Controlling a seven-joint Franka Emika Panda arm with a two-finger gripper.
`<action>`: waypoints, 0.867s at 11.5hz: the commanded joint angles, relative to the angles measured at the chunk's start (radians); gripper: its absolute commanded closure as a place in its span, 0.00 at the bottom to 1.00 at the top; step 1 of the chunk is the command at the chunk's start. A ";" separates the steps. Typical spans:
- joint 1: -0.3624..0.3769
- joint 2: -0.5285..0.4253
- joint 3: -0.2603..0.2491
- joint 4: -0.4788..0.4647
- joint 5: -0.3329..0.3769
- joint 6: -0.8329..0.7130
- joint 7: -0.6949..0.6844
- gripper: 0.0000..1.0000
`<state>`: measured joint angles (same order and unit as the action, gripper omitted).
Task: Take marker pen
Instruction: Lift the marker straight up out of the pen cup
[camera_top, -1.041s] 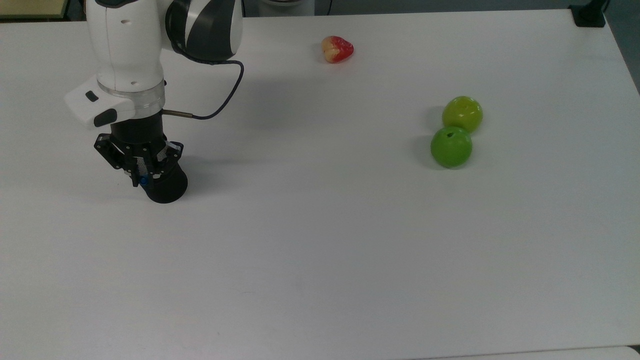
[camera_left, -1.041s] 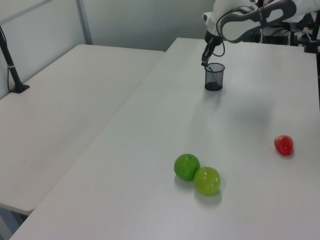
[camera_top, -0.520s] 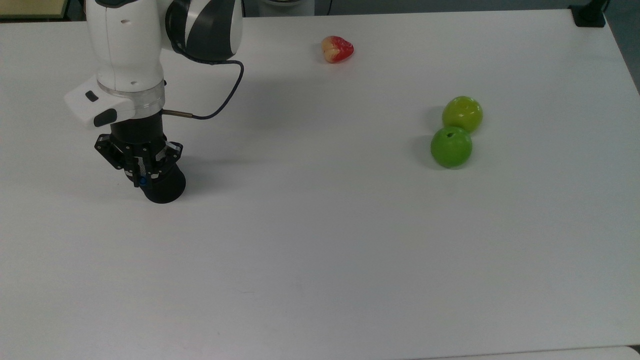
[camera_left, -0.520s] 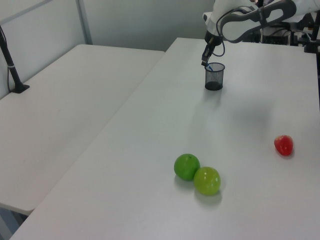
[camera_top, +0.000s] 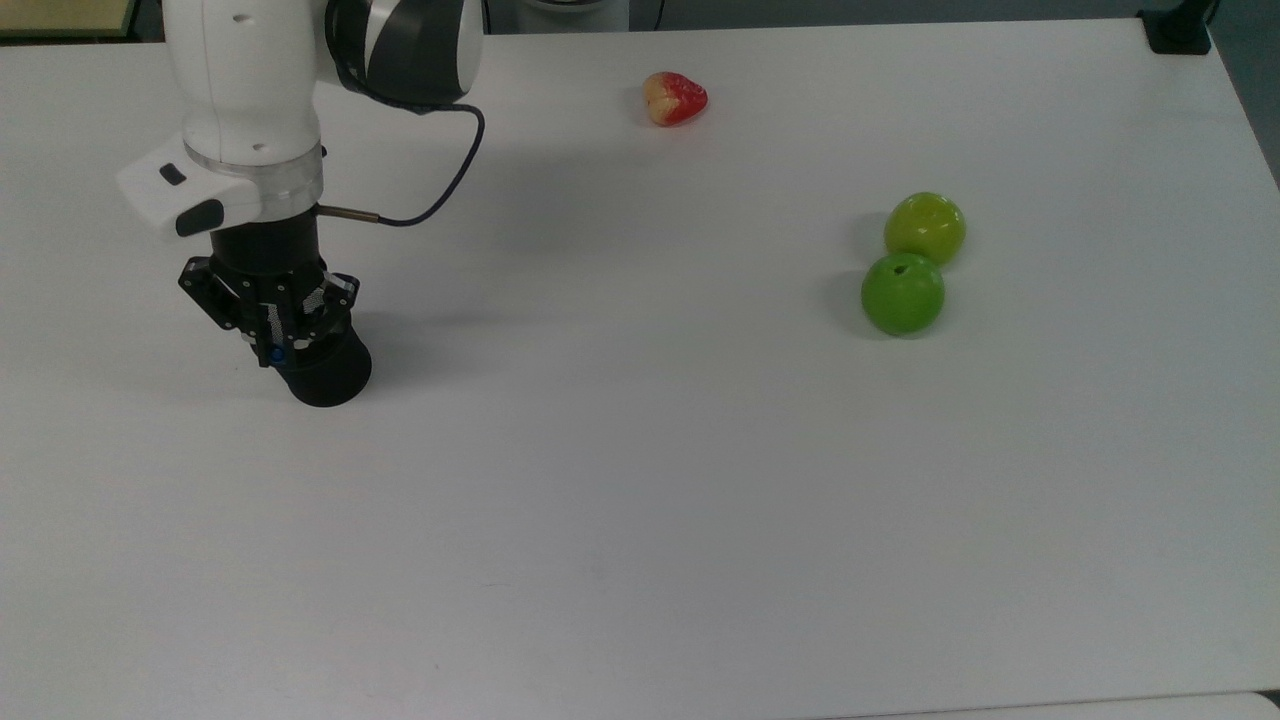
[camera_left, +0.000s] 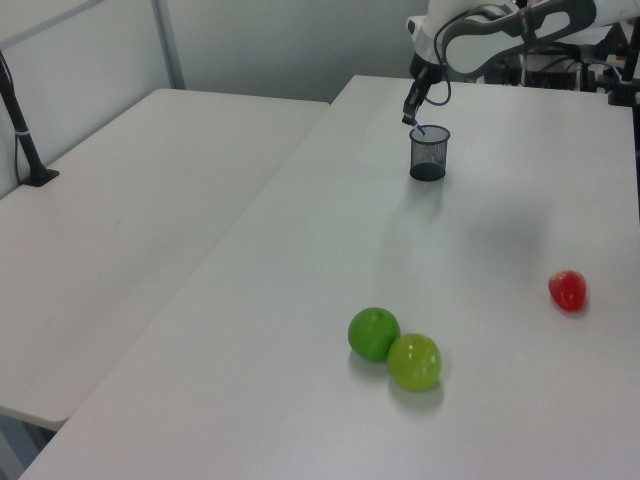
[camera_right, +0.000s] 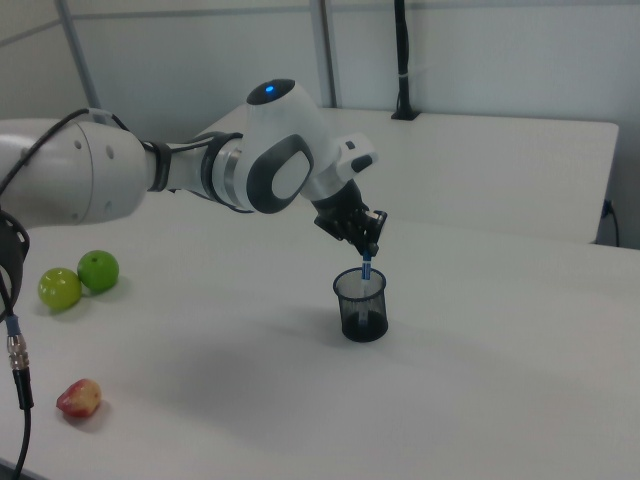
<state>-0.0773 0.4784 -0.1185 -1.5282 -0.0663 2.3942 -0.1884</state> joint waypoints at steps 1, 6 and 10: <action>-0.007 -0.079 -0.001 -0.013 0.035 -0.050 -0.008 0.94; -0.012 -0.176 -0.004 0.007 0.054 -0.050 -0.008 0.94; -0.015 -0.193 -0.001 0.007 0.065 -0.050 -0.006 0.94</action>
<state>-0.0929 0.3003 -0.1186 -1.5117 -0.0182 2.3691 -0.1880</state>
